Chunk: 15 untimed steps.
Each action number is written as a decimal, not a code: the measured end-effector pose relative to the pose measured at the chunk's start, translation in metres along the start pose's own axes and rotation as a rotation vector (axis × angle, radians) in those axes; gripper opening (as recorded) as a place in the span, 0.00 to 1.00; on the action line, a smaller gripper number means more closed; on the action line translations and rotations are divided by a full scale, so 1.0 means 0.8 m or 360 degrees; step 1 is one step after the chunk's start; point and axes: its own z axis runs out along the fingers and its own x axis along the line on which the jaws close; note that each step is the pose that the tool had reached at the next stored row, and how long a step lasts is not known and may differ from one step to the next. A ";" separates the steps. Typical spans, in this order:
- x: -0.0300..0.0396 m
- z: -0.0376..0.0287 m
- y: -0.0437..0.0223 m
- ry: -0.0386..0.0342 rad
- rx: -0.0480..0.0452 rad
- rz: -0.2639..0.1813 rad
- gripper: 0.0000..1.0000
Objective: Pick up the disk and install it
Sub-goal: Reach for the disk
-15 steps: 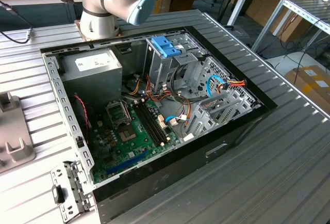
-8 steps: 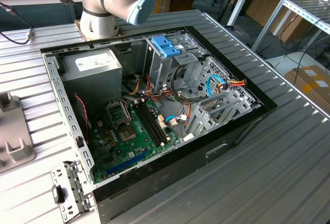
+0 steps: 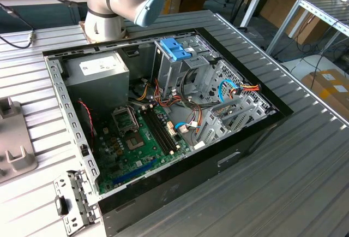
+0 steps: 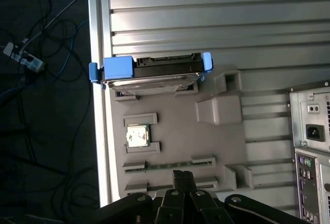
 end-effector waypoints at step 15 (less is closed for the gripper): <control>0.0011 0.0293 0.0025 0.0000 0.0000 0.0000 0.10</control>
